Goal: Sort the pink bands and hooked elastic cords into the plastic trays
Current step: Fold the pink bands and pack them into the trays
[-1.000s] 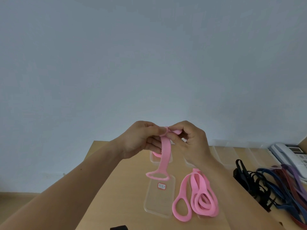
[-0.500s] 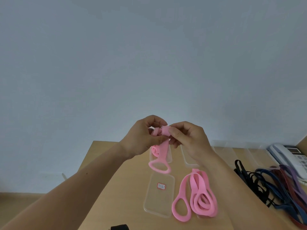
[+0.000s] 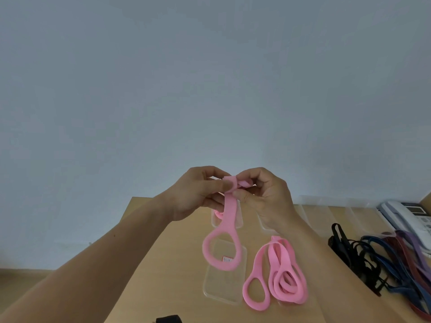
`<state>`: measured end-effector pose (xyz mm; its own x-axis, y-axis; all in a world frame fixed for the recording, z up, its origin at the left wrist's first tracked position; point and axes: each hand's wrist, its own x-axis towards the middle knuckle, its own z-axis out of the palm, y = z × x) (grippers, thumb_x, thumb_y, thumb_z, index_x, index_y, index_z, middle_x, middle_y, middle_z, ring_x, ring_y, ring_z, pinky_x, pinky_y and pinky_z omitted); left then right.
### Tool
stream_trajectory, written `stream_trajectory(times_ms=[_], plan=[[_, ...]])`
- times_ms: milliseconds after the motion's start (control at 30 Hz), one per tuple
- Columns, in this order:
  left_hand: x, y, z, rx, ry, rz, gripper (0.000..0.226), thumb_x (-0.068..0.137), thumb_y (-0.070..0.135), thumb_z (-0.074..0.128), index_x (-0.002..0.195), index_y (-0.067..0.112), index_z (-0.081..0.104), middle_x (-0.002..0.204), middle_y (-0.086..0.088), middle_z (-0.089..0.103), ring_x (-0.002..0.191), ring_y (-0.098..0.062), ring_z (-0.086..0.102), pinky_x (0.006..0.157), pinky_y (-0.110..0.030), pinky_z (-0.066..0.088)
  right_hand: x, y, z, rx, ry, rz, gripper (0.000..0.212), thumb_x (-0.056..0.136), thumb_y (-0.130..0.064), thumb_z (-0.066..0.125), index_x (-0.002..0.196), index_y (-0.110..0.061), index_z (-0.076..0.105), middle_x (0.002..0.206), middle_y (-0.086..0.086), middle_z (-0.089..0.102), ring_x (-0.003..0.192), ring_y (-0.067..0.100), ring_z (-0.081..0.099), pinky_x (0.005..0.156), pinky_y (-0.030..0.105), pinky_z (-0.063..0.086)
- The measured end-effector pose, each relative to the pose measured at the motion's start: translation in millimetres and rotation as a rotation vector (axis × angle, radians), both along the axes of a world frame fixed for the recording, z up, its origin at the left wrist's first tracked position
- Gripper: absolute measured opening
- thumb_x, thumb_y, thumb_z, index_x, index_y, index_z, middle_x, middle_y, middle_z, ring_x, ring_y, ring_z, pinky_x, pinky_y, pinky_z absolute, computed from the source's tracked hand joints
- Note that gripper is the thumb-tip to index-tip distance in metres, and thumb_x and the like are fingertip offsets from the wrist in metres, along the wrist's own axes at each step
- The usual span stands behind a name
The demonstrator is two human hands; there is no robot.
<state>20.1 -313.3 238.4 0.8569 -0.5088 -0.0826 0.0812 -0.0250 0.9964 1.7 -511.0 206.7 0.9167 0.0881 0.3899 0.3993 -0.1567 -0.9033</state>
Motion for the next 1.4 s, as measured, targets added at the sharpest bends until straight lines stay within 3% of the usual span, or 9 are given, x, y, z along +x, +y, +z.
stream_trajectory(times_ms=[167,233,367,467,600,833,1000,1200,1400], plan=[[0,-5,-7,-0.054,-0.104,0.064,0.029,0.08,0.002,0.073,0.108,0.004,0.066,0.105,-0.024,0.069,0.091,-0.04,0.069,0.085,-0.051,0.057,-3,-6,11,0.113,0.094,0.014,0.018,0.068,-0.032,0.078,0.084,-0.026,0.072,0.085,-0.002,0.071,0.076,0.016,0.067,0.071,0.028,0.056],[1,-8,-9,-0.022,-0.192,0.067,0.028,0.08,-0.004,0.072,0.104,0.008,0.069,0.104,-0.018,0.069,0.091,-0.03,0.069,0.084,-0.047,0.058,-2,-7,14,0.132,0.139,-0.011,0.009,0.079,-0.029,0.075,0.082,-0.022,0.071,0.08,-0.001,0.071,0.068,0.017,0.067,0.063,0.028,0.055],[-1,-12,-11,-0.008,-0.24,0.098,0.035,0.078,-0.003,0.075,0.107,0.015,0.068,0.107,-0.013,0.068,0.093,-0.027,0.069,0.087,-0.044,0.057,-2,-3,11,0.118,0.23,0.025,0.019,0.086,-0.034,0.07,0.078,-0.016,0.07,0.07,0.009,0.07,0.061,0.03,0.065,0.053,0.031,0.053],[-1,-12,-13,0.028,-0.186,0.145,0.048,0.073,0.006,0.079,0.117,0.018,0.061,0.11,-0.012,0.063,0.088,-0.029,0.071,0.086,-0.051,0.057,-1,-4,8,0.085,0.186,-0.006,0.016,0.077,-0.039,0.075,0.081,-0.024,0.073,0.071,0.01,0.072,0.062,0.027,0.066,0.057,0.03,0.054],[-2,-11,-16,0.049,-0.055,0.048,0.024,0.088,0.001,0.068,0.11,-0.007,0.058,0.101,-0.022,0.072,0.089,-0.039,0.071,0.076,-0.046,0.06,3,-4,5,0.038,0.116,-0.031,0.026,0.063,-0.047,0.08,0.087,-0.039,0.073,0.082,-0.006,0.073,0.068,0.012,0.066,0.068,0.028,0.054],[-3,-7,-9,0.019,0.019,-0.038,0.025,0.088,-0.006,0.059,0.113,-0.007,0.061,0.11,-0.028,0.068,0.101,-0.044,0.066,0.083,-0.044,0.058,2,-2,0,0.028,0.065,0.01,0.027,0.065,-0.04,0.081,0.09,-0.041,0.072,0.09,-0.01,0.074,0.082,0.009,0.069,0.073,0.025,0.054],[-2,-2,-4,-0.082,0.119,-0.047,0.039,0.081,0.013,0.061,0.113,-0.008,0.06,0.101,-0.022,0.07,0.093,-0.038,0.069,0.079,-0.039,0.058,3,-1,-2,-0.034,0.035,-0.003,0.032,0.07,-0.021,0.08,0.092,-0.041,0.07,0.097,-0.007,0.073,0.089,0.021,0.067,0.084,0.042,0.057],[2,0,-10,-0.08,0.054,0.062,0.031,0.076,0.011,0.075,0.106,0.005,0.069,0.108,-0.023,0.069,0.096,-0.034,0.07,0.084,-0.039,0.058,2,-1,4,0.033,0.093,0.029,0.026,0.068,-0.035,0.079,0.092,-0.028,0.071,0.093,-0.007,0.072,0.086,0.014,0.068,0.073,0.025,0.055],[2,-1,-16,-0.016,-0.14,0.075,0.031,0.077,0.0,0.074,0.102,0.018,0.072,0.108,-0.006,0.071,0.098,-0.025,0.07,0.08,-0.027,0.056,4,2,3,0.004,0.281,0.033,0.023,0.079,-0.041,0.071,0.086,-0.019,0.072,0.079,0.006,0.074,0.068,0.024,0.069,0.066,0.037,0.057]])
